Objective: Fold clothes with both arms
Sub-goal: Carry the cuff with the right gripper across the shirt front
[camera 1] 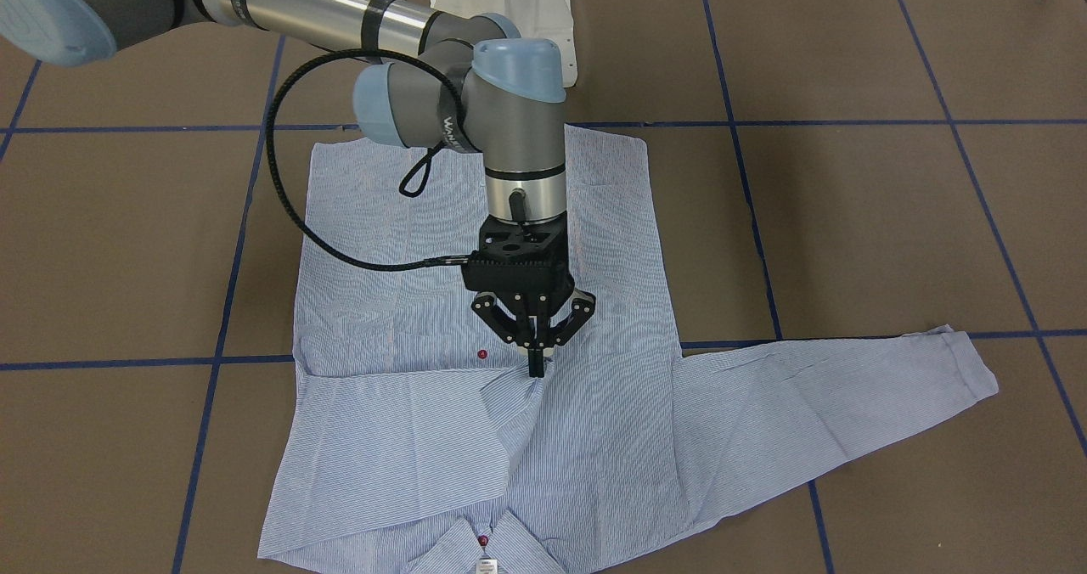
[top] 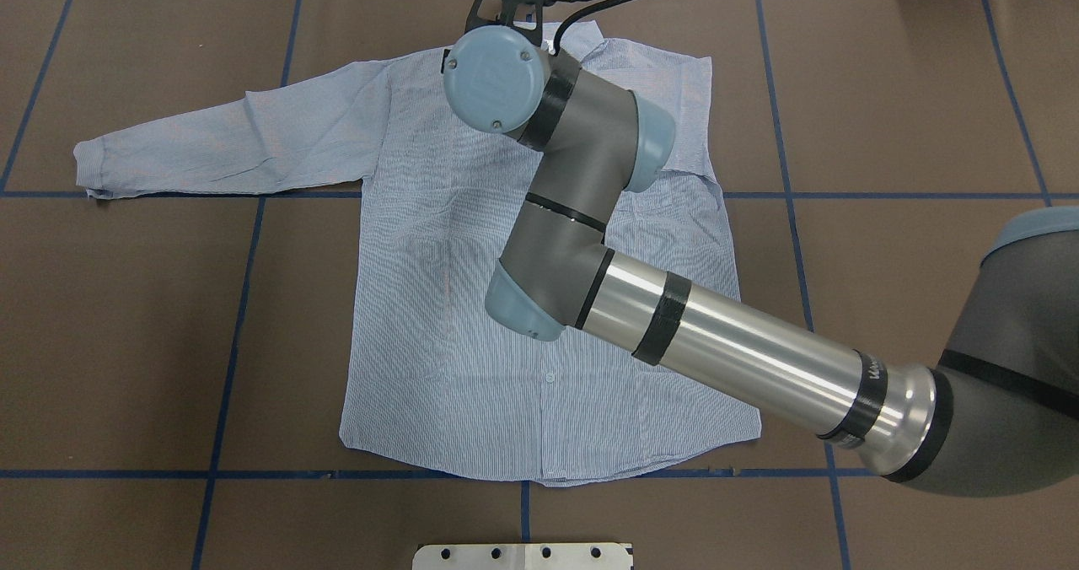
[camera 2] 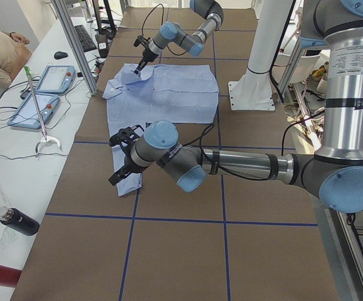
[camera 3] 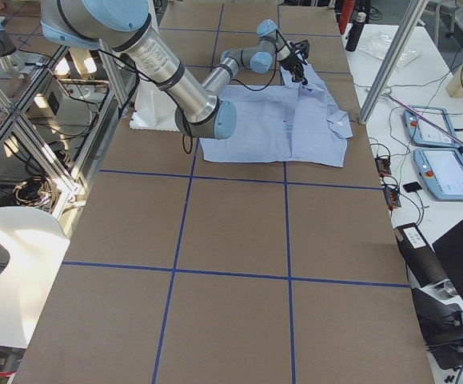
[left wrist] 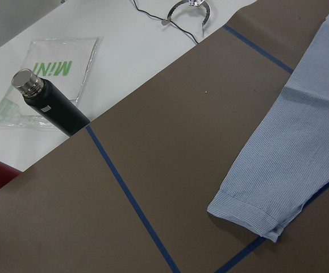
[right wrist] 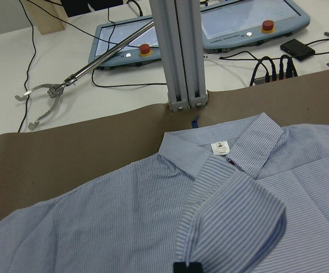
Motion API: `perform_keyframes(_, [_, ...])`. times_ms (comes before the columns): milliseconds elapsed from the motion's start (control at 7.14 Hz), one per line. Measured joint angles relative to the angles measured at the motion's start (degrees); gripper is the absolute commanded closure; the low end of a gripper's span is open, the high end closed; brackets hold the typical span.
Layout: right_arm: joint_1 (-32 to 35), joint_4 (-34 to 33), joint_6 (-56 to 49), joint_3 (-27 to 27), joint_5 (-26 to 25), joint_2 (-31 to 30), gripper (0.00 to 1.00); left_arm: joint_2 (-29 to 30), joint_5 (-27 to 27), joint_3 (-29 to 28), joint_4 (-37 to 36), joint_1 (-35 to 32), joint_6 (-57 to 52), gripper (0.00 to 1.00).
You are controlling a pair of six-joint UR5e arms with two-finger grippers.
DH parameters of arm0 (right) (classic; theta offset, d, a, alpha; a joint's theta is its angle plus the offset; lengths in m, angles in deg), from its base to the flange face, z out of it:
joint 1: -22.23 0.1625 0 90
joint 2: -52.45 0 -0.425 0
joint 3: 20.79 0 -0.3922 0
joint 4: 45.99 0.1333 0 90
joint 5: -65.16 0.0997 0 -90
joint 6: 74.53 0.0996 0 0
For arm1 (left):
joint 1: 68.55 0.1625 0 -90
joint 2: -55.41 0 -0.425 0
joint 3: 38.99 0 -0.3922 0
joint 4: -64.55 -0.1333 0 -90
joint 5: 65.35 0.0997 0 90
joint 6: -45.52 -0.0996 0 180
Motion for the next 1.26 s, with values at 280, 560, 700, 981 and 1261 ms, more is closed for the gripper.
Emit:
perform_keyframes(280, [-3.9,-0.05,0.21,-7.88,-2.41,5.16,0.01,-0.01,0.0,-0.01,0.0,0.0,0.03,0.0])
perform_keyframes(560, [-5.43,-1.77,0.83,-15.92,-2.86,11.57,0.0,-0.02,0.0,-0.04,0.0,0.0,0.03,0.0])
perform_keyframes(700, [-5.59,-3.55,1.3,-17.9,-2.74,13.55,0.0,-0.02,0.0,-0.1,0.0,0.0,0.03,0.0])
perform_keyframes(981, [-4.66,-7.33,1.46,-18.22,-1.53,14.35,0.0,0.06,0.0,-0.41,0.08,0.08,0.11,0.0])
perform_keyframes(1261, [0.3,-10.48,0.76,-12.13,8.79,10.84,0.0,0.56,0.0,-1.67,2.06,0.2,0.31,0.0])
